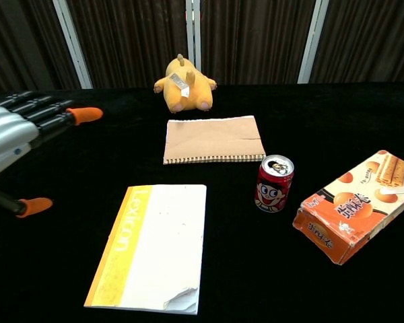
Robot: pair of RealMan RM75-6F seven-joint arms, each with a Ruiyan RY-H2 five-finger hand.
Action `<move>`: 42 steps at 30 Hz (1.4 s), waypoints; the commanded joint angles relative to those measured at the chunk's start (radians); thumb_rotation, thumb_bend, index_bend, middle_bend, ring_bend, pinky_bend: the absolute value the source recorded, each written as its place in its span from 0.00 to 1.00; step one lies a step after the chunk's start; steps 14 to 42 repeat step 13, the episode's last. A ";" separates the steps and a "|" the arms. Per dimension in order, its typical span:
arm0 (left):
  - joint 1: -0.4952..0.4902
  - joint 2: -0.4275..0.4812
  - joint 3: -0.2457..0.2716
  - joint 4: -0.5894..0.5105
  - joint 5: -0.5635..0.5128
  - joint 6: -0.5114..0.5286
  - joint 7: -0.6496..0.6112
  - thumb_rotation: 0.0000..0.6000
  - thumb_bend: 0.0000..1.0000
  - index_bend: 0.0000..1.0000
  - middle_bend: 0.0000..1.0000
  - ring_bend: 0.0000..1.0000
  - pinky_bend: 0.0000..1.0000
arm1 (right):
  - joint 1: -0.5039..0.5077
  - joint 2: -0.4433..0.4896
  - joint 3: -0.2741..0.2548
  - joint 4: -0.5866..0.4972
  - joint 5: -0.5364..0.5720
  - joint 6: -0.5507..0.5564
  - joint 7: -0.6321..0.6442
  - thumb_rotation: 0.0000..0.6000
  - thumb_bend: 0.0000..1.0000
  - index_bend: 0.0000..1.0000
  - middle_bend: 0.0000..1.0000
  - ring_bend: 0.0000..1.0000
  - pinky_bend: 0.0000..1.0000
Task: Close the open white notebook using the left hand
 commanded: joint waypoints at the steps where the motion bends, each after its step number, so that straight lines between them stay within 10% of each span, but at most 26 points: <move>1: 0.070 0.121 0.048 -0.051 -0.060 0.048 -0.074 1.00 0.19 0.00 0.00 0.00 0.00 | 0.004 -0.003 -0.003 0.001 -0.004 -0.007 -0.008 1.00 0.04 0.02 0.00 0.00 0.00; 13: 0.188 0.243 0.113 0.010 -0.015 0.209 -0.265 1.00 0.19 0.00 0.00 0.00 0.00 | 0.011 -0.012 -0.004 0.004 -0.015 -0.010 -0.017 1.00 0.04 0.01 0.00 0.00 0.00; 42: 0.188 0.243 0.113 0.010 -0.015 0.209 -0.265 1.00 0.19 0.00 0.00 0.00 0.00 | 0.011 -0.012 -0.004 0.004 -0.015 -0.010 -0.017 1.00 0.04 0.01 0.00 0.00 0.00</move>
